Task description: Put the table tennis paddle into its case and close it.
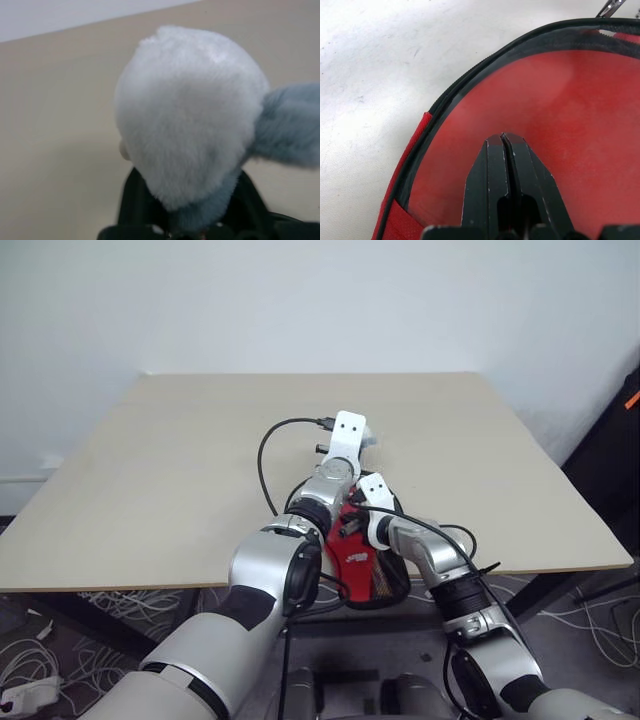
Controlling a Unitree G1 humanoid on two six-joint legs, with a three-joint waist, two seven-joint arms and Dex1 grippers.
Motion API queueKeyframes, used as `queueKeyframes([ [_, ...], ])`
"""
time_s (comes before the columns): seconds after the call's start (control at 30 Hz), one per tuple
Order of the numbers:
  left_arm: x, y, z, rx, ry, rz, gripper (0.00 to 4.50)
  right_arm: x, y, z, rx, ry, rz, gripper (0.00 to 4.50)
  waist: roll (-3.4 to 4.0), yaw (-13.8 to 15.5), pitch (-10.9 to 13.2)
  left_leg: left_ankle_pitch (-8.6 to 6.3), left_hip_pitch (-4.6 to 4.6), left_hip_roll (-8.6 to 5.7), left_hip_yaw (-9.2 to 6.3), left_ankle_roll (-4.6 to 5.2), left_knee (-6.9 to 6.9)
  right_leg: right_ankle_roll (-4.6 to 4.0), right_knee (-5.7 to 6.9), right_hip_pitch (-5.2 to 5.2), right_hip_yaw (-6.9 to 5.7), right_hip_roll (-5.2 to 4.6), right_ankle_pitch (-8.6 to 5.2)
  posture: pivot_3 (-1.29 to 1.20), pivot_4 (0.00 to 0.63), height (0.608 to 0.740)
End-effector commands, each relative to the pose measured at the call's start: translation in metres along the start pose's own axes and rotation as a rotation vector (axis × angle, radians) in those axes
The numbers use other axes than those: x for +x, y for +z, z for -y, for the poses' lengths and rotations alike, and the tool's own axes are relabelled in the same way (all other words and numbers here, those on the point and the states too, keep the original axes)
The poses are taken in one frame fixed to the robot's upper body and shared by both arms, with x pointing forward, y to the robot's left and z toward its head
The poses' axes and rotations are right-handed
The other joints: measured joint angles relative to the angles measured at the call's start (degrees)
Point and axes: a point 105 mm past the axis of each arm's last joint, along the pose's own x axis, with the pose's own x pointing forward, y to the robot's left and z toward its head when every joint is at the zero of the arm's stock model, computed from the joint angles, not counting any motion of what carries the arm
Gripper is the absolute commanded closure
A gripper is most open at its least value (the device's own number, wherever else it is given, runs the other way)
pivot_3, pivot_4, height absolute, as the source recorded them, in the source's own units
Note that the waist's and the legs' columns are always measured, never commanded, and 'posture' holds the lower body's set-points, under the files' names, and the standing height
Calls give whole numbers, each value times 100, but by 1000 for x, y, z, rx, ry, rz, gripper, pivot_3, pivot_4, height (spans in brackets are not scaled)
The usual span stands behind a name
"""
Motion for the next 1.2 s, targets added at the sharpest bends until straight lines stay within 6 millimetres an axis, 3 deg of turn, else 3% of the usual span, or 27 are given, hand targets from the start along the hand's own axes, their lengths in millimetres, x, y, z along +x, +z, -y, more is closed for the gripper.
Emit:
queueKeyframes([
  [0.03, -1, 42, 3, 57, -14, 112, 2227, 9, -57, -11, 69, 45, -214, 4500, 0, -1, 0, 0, 0, 0, -1, 0, 0, 0, 0, 0, 0, 0, 0, 0, 0, 722],
  [0.23, -1, 34, 0, 67, -33, 88, 104, 8, -58, -10, 68, 46, -219, 4500, 3, -4, -3, 0, 6, 0, -2, 0, 2, 0, 1, -3, 1, 0, 0, 0, 0, 722],
  [0.5, -1, 3, -8, 142, -131, 3, 104, 9, -55, -7, 60, 49, -217, 4500, 22, -5, -18, 0, 11, 0, -2, 0, 16, 0, 6, -3, 3, 0, 0, 0, 0, 722],
  [0.67, -1, 3, -29, 52, -39, 0, 104, 11, -55, -8, 57, 54, -222, 4500, 28, -5, -23, 0, 16, 1, -5, 0, 23, 0, 12, -5, 3, -1, 0, 0, 0, 722],
  [1.0, -1, 8, -30, 39, 3, 1, 45, 9, -55, -1, 75, 18, -221, 4500, 29, -4, -25, 0, 21, 1, -11, 0, 37, 0, 15, -4, 0, -2, 1, 0, 0, 722],
  [1.2, -2, -15, -28, 133, -13, -112, 45, 4, -55, 10, 106, -21, -214, 4500, 30, 0, -26, 0, 20, 1, -13, 0, 37, 0, 15, -2, -5, -2, 2, 0, 0, 722],
])
